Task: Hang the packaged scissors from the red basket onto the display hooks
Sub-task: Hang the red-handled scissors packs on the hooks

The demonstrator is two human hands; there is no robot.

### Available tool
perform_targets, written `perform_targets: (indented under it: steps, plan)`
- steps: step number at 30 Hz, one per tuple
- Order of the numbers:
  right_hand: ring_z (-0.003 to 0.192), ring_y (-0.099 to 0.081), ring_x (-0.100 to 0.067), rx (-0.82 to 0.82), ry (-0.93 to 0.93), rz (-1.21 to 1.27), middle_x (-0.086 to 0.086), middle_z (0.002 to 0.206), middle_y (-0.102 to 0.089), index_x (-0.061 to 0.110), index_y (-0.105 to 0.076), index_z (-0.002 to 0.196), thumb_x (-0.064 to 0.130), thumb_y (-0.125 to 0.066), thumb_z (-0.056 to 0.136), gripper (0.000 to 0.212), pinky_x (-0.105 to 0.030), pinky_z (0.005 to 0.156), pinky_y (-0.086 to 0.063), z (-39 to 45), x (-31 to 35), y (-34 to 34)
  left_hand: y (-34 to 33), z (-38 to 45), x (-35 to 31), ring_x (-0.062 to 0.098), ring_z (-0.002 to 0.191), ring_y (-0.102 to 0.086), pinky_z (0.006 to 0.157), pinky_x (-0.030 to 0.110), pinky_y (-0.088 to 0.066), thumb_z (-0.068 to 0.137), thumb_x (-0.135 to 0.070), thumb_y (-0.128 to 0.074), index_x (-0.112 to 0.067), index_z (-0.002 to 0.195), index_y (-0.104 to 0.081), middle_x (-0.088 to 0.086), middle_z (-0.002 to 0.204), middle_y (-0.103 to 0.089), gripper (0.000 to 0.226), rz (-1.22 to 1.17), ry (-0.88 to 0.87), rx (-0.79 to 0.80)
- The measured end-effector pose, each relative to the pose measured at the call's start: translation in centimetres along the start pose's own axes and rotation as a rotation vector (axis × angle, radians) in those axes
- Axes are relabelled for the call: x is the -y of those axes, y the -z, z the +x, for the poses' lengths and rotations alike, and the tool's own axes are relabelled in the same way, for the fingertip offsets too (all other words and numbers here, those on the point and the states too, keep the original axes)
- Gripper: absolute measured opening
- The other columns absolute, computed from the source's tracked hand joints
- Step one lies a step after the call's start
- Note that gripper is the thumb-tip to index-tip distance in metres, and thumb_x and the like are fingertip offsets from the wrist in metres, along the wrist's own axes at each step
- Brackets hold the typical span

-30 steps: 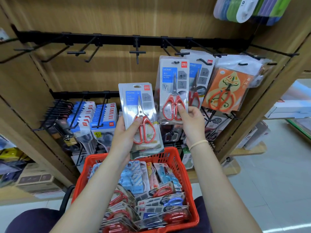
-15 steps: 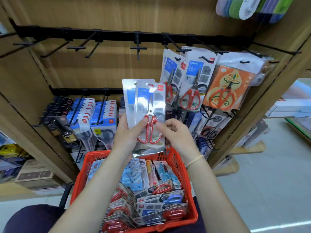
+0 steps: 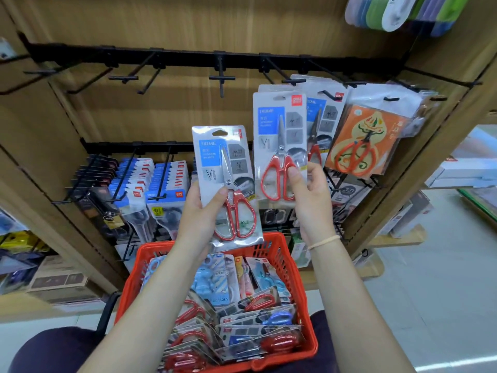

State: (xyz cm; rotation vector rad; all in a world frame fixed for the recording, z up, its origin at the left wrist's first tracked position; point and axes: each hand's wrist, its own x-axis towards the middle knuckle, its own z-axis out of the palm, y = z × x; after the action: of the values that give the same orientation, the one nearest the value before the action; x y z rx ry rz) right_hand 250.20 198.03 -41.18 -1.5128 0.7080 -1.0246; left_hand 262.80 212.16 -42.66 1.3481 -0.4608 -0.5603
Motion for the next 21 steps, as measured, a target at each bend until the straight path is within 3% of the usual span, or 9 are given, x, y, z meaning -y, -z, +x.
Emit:
perform_targets:
  steps: [3, 8, 12, 14, 18, 21]
  plan:
    - [0.093, -0.053, -0.016, -0.043, -0.017, 0.011, -0.001, 0.100, -0.060, 0.025, -0.054, 0.100, 0.038, -0.059, 0.099, 0.014, -0.037, 0.089, -0.044, 1.0, 0.3, -0.1, 0.1, 0.1, 0.0, 0.015, 0.117, -0.068, 0.108, 0.050, -0.050, 0.099, -0.024, -0.067, -0.042, 0.120, -0.062, -0.012, 0.120, -0.074, 0.029, 0.014, -0.001, -0.013]
    - [0.097, -0.058, -0.021, -0.068, -0.037, -0.003, -0.007, 0.105, -0.064, 0.022, -0.056, 0.102, 0.050, -0.059, 0.094, 0.029, -0.037, 0.091, -0.046, 1.7, 0.1, 0.0, 0.3, 0.2, 0.3, 0.020, 0.117, -0.068, 0.107, 0.053, -0.050, 0.098, -0.016, -0.067, -0.033, 0.123, -0.061, -0.006, 0.123, -0.074, 0.031, -0.026, 0.004, -0.004]
    - [0.078, -0.054, -0.013, -0.113, -0.053, -0.018, -0.003, 0.091, -0.059, 0.016, -0.056, 0.098, 0.035, -0.061, 0.100, 0.020, -0.019, 0.065, -0.047, 2.3, 0.1, -0.3, 0.3, 0.2, 0.2, 0.021, 0.116, -0.069, 0.105, 0.055, -0.052, 0.097, -0.017, -0.068, -0.034, 0.122, -0.061, -0.005, 0.122, -0.074, 0.031, -0.042, 0.009, -0.001]
    - [0.078, -0.057, -0.012, -0.144, -0.121, -0.041, -0.001, 0.095, -0.056, 0.016, -0.053, 0.101, 0.035, -0.065, 0.097, 0.023, -0.024, 0.063, -0.053, 2.5, -0.1, -0.5, 0.3, 0.2, 0.1, 0.022, 0.116, -0.069, 0.105, 0.055, -0.051, 0.097, -0.016, -0.068, -0.035, 0.120, -0.062, -0.005, 0.122, -0.074, 0.031, -0.057, 0.012, -0.002]
    - [0.096, -0.062, -0.015, -0.131, -0.323, 0.025, -0.011, 0.124, -0.048, 0.013, -0.041, 0.123, 0.024, -0.074, 0.092, 0.047, -0.030, 0.073, -0.062, 1.8, -1.0, -0.5, 0.3, 0.3, 0.0, 0.026, 0.118, -0.068, 0.107, 0.057, -0.049, 0.096, -0.012, -0.067, -0.032, 0.119, -0.064, -0.002, 0.122, -0.074, 0.030, -0.103, 0.008, 0.011]
    - [0.094, -0.065, -0.019, -0.066, -0.332, -0.053, -0.012, 0.122, -0.055, 0.012, -0.049, 0.120, 0.023, -0.070, 0.094, 0.035, -0.030, 0.070, -0.061, 0.2, -1.4, -0.3, 0.3, 0.4, 0.1, 0.027, 0.118, -0.069, 0.106, 0.057, -0.050, 0.096, -0.011, -0.068, -0.030, 0.120, -0.065, 0.000, 0.123, -0.074, 0.031, -0.112, 0.001, 0.028]
